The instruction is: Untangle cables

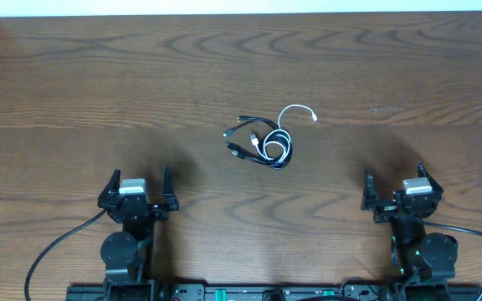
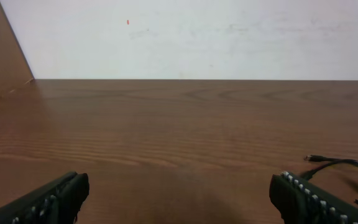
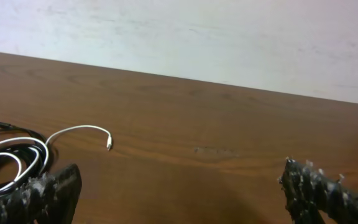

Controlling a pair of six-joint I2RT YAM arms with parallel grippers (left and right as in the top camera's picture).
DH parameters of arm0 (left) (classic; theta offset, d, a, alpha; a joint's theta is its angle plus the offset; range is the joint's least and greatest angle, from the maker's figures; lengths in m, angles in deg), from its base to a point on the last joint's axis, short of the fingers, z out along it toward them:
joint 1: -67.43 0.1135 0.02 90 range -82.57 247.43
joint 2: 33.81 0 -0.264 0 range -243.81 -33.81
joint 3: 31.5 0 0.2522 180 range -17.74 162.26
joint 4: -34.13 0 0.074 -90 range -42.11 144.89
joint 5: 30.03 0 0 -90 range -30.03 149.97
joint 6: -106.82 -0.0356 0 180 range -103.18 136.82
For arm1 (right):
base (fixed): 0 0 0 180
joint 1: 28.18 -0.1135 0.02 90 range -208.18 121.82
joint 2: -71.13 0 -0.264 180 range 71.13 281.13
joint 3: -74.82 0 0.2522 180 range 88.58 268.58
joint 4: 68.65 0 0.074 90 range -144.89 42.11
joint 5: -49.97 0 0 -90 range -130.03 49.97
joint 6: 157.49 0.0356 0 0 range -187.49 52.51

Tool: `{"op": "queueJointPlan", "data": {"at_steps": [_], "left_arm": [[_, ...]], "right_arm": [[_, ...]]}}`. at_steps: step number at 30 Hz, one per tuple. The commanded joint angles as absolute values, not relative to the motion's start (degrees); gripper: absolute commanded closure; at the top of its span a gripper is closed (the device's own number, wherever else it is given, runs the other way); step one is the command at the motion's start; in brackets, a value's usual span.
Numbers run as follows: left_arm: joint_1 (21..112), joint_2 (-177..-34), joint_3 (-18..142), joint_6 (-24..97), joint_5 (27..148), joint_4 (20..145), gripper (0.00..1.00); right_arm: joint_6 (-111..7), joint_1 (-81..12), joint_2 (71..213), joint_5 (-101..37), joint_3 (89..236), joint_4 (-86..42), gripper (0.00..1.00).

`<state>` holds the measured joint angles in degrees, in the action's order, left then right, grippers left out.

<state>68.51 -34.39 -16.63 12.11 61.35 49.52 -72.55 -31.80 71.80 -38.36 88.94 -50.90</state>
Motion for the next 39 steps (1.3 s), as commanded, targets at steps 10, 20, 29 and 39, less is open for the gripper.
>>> {"op": "queueJointPlan", "data": {"at_steps": [10,20,29,39], "left_arm": [[68.79,-34.09,-17.51,12.38,60.63,51.95,0.02],[68.79,-34.11,-17.51,12.38,60.63,51.93,0.02],[68.79,-34.09,-17.51,12.42,60.63,51.90,0.02],[68.82,-34.63,-16.00,15.74,60.61,53.91,0.02]], "right_arm": [[-73.17,-32.35,71.52,-38.18,88.89,-50.68,0.01],[-73.14,-32.35,71.52,-38.18,88.89,-50.70,0.01],[-73.17,-32.35,71.52,-39.25,88.89,-50.77,0.01],[-72.82,-32.35,71.54,-40.17,88.98,-50.88,0.01]]}}
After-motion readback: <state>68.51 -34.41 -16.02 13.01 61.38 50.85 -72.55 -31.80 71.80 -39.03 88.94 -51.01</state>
